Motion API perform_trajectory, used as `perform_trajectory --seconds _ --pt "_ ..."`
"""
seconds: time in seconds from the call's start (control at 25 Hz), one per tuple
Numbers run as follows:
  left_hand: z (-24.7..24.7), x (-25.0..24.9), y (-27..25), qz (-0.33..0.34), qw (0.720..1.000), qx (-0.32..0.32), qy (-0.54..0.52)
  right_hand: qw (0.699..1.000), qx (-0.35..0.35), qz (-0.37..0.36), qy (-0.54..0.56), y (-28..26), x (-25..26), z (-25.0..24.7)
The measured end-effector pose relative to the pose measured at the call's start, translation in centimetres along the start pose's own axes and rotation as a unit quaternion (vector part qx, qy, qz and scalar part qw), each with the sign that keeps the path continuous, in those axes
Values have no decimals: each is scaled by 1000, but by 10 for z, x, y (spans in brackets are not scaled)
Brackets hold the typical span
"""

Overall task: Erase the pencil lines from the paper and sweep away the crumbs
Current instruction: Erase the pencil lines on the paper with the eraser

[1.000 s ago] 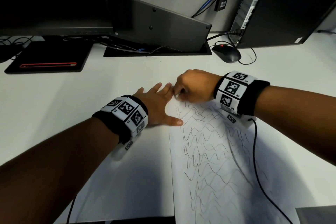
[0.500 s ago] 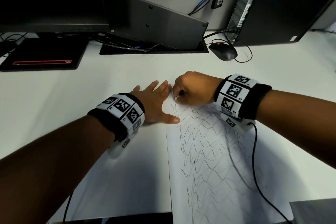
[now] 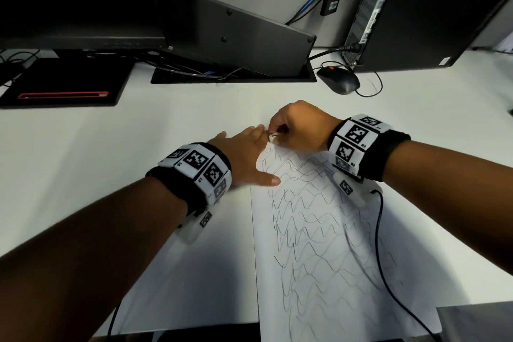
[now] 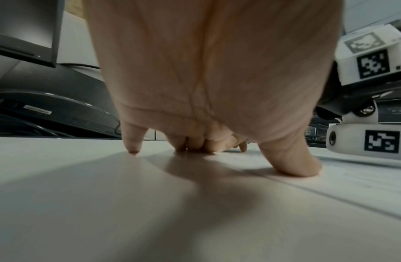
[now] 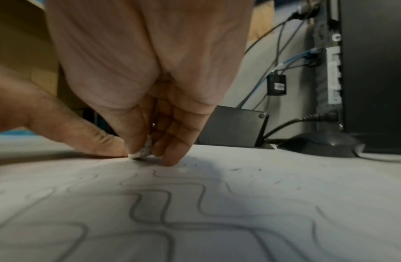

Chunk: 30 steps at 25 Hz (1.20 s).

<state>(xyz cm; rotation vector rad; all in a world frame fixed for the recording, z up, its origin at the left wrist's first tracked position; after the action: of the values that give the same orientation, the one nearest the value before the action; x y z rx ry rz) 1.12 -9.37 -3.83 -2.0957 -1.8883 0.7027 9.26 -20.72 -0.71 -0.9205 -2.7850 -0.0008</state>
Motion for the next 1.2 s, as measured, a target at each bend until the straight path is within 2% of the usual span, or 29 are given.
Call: perform_trajectory --seconds 0.12,0.16,0.32,0.48,0.56,0.64,0.76,0.92,1.08,1.2 --pt "2 3 3 10 999 -17 -25 997 22 -68 -16 -10 12 6" --pt "1 3 3 10 999 -15 -27 997 31 -70 -17 -11 12 6" --pt "1 0 2 -2 1000 -4 5 999 5 5 -49 -3 0 -2" --pt "2 4 2 3 1000 -8 -29 997 56 -38 -38 -8 12 5" --pt "2 3 2 -5 1000 -3 -7 999 32 -5 -38 -8 4 0" --pt "1 2 2 -7 1000 -8 -2 999 11 0 -41 -8 2 0" --pt "3 3 2 -4 1000 -9 -23 998 47 -32 -20 -12 13 4" --pt "2 2 2 -13 1000 1 -1 998 15 -2 -53 -10 4 -2" --pt "4 4 2 -8 1000 -2 -21 997 67 -27 -27 -11 10 1" --pt "4 2 1 -12 1000 2 1 997 34 4 -63 -9 3 -5"
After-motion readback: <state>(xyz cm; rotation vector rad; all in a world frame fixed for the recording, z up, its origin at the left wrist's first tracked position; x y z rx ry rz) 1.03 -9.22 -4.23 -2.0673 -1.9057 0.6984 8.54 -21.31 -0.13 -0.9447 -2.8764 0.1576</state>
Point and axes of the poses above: each hand's wrist, its own y-axis towards the middle knuckle, its own z-axis out of the palm, x = y × z, the point moved 4 cm from there along y, towards the middle knuckle, and after that the axes turned 6 degrees about -y, right-handed, at the moved point
